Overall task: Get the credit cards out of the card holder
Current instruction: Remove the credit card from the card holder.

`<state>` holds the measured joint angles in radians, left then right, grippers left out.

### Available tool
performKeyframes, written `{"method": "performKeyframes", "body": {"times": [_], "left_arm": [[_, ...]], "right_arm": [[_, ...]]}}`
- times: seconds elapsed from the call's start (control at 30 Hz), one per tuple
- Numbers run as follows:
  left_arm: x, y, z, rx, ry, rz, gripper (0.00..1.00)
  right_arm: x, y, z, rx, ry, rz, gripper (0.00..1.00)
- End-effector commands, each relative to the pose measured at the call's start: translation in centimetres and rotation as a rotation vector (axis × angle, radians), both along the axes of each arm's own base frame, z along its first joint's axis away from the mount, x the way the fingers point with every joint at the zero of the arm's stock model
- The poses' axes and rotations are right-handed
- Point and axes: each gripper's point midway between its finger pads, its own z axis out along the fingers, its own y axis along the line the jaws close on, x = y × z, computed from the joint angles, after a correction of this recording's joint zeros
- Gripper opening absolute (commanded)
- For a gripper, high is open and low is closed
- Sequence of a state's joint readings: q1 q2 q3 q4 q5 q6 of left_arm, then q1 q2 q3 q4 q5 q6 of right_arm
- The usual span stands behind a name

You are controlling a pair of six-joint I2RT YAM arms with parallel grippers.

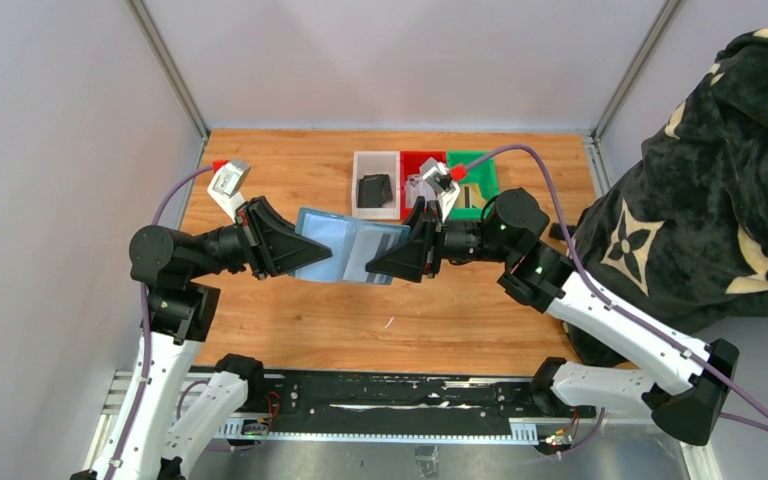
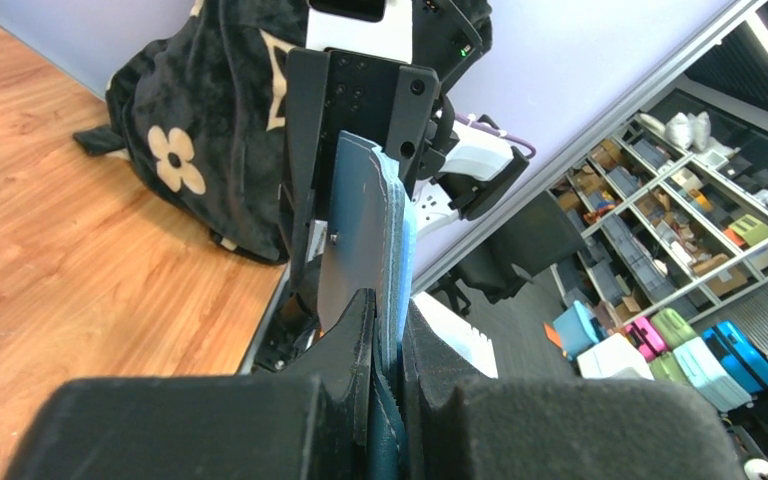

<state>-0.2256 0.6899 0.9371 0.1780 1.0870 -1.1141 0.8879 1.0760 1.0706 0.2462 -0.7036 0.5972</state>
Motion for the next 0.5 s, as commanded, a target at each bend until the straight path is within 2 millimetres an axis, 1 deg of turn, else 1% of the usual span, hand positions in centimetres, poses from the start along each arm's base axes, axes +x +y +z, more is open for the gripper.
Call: {"method": "performKeyframes", "body": {"times": [0.0,0.13,0.17,0.37,0.47], "left_arm": [[-1.2,0.1,0.7,0.004,-0.047,-0.029,0.0],[-1.1,0.1,0.5,0.007,-0.044,-0.032,0.0],[-1.1,0.1,0.5,0.007,-0.045,-0.032,0.0],[-1.1,0.1,0.7,0.005,-0.044,-0.03,0.0],[-1.2,0.1,0.8,0.004,-0.046,-0.031,0.0]], "right_arm": [[-2.5,-1.1,1.5,0.072,-0.093,0.083,0.38],[-4.3,-2.2,1.6,0.082,-0.134,0.154,0.38],[-4.5,-2.4,1.6,0.083,-0.142,0.156,0.39],[-4.5,-2.8,1.5,0.066,-0.155,0.144,0.42],[-4.3,-2.9,1.6,0.067,-0.158,0.144,0.37]]}}
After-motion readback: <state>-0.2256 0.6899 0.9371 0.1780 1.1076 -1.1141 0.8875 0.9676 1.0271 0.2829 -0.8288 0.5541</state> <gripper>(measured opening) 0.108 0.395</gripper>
